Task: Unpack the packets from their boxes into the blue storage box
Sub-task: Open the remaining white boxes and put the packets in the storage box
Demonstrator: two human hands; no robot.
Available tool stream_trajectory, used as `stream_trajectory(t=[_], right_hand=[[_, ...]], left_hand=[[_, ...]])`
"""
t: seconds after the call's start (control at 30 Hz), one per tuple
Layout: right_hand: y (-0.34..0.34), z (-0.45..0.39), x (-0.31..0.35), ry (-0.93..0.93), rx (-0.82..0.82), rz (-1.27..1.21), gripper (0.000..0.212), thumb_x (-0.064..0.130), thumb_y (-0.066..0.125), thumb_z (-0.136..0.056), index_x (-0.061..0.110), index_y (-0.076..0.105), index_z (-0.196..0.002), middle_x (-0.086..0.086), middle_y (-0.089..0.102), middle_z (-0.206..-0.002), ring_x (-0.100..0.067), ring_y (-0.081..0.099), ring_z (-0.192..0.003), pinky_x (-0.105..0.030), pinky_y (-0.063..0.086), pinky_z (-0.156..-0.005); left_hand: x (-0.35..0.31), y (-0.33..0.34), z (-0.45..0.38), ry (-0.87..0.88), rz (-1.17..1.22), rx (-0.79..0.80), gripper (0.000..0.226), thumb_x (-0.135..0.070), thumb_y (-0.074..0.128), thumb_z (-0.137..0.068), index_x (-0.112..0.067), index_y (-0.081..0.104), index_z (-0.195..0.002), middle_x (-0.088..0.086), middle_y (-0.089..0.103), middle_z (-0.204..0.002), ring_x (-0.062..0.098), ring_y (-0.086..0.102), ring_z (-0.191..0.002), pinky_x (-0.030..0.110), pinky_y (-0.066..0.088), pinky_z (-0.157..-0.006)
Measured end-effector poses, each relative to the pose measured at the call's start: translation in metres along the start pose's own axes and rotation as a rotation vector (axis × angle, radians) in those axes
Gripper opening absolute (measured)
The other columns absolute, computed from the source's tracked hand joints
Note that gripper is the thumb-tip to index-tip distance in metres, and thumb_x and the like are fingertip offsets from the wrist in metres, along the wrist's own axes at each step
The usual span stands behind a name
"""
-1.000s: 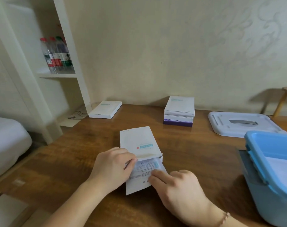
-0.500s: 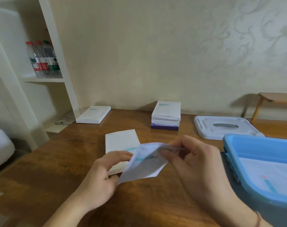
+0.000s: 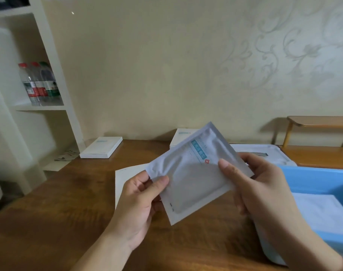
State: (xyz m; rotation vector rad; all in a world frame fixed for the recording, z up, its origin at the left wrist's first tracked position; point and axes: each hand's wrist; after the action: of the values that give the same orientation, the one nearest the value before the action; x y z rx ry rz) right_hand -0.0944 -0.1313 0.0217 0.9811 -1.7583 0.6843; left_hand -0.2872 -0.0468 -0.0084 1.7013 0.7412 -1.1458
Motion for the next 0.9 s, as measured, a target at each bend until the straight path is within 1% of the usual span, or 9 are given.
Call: stream_trajectory(t=[0.1,0.17,0.23,0.37,0.5,0.57,0.67,0.8,0.9], right_hand=[[-0.018,0.004,0.006,0.058,0.066,-0.043,0.018,0.036,0.073,-0.077,0.025,0.074,-0.092,-0.001,0.065,-0.058,-0.018,0.049,-0.044,-0.025,0.037,-0.043],[-0.035,0.005,0.011,0.106,0.123,-0.192,0.033,0.035,0.08,-0.069,0.017,0.075,-0.096,-0.014,0.074,-0.083,-0.027,0.06,-0.064,-0.034,0.044,-0.053],[-0.048,0.006,0.016,0.137,0.194,-0.256,0.038,0.032,0.086,-0.066,0.013,0.075,-0.098,-0.015,0.074,-0.098,-0.025,0.068,-0.081,-0.03,0.053,-0.061],[-0.075,0.008,0.014,0.159,0.129,-0.137,0.03,0.027,0.072,-0.073,0.008,0.075,-0.096,-0.011,0.076,-0.09,-0.025,0.071,-0.074,-0.031,0.056,-0.054],[-0.126,0.002,0.014,0.182,0.202,0.131,0.01,0.011,0.062,-0.093,0.013,0.071,-0.097,-0.011,0.074,-0.08,-0.028,0.07,-0.064,-0.031,0.052,-0.048],[-0.155,-0.001,0.016,0.195,0.268,0.317,0.012,0.013,0.061,-0.095,0.016,0.07,-0.088,-0.011,0.071,-0.076,-0.03,0.066,-0.06,-0.031,0.049,-0.047],[-0.185,-0.007,0.016,0.204,0.301,0.467,0.014,0.021,0.062,-0.095,0.018,0.069,-0.083,-0.013,0.069,-0.068,-0.034,0.059,-0.057,-0.036,0.046,-0.052],[-0.2,-0.01,0.013,0.222,0.059,0.147,0.032,0.04,0.075,-0.075,0.021,0.071,-0.101,-0.006,0.075,-0.085,-0.018,0.071,-0.07,-0.031,0.056,-0.06],[-0.201,-0.019,0.006,0.284,-0.061,-0.149,0.05,0.018,0.077,-0.074,0.018,0.06,-0.121,-0.017,0.071,-0.103,-0.026,0.073,-0.078,-0.037,0.058,-0.06]], left_hand=[[-0.006,0.02,-0.003,0.027,0.005,0.037,0.031,-0.018,0.071,-0.076,-0.02,0.075,-0.107,0.01,0.073,-0.11,0.024,0.071,-0.1,0.028,0.058,-0.069],[-0.004,0.038,-0.005,0.03,0.042,0.048,0.033,-0.018,0.072,-0.074,-0.022,0.075,-0.107,0.008,0.074,-0.108,0.024,0.071,-0.101,0.03,0.058,-0.069],[-0.001,0.066,-0.005,0.024,0.101,0.081,0.035,-0.019,0.074,-0.07,-0.025,0.075,-0.105,0.006,0.075,-0.106,0.022,0.072,-0.097,0.032,0.059,-0.069],[0.011,0.128,-0.005,0.107,0.017,0.205,0.03,-0.023,0.076,-0.075,-0.031,0.075,-0.104,0.002,0.075,-0.106,0.022,0.07,-0.104,0.041,0.056,-0.088],[0.0,0.159,-0.035,0.01,0.011,0.39,0.042,-0.047,0.068,-0.074,-0.016,0.072,-0.102,0.007,0.071,-0.1,0.023,0.068,-0.093,0.038,0.052,-0.078],[-0.011,0.173,-0.054,-0.109,0.0,0.498,0.037,-0.045,0.067,-0.078,-0.017,0.074,-0.101,0.01,0.07,-0.099,0.027,0.065,-0.091,0.039,0.048,-0.079],[-0.014,0.193,-0.076,-0.006,-0.281,0.558,0.013,-0.022,0.076,-0.081,-0.021,0.074,-0.094,0.007,0.074,-0.091,0.019,0.068,-0.08,0.028,0.052,-0.062],[0.002,0.214,-0.073,0.057,-0.243,0.344,0.027,0.004,0.075,-0.079,-0.017,0.07,-0.095,0.008,0.076,-0.087,0.02,0.071,-0.074,0.028,0.055,-0.059],[0.019,0.219,-0.067,0.049,-0.26,0.248,0.042,0.001,0.073,-0.082,-0.027,0.061,-0.11,0.009,0.076,-0.092,0.027,0.071,-0.082,0.04,0.056,-0.072]])
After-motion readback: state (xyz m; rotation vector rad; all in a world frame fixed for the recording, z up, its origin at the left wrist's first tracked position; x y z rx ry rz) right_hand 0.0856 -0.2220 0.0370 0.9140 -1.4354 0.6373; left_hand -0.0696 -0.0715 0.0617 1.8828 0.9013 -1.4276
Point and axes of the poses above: each hand's wrist, its own z-axis away from the middle knuckle, its own y-axis out of the palm, x = y × z
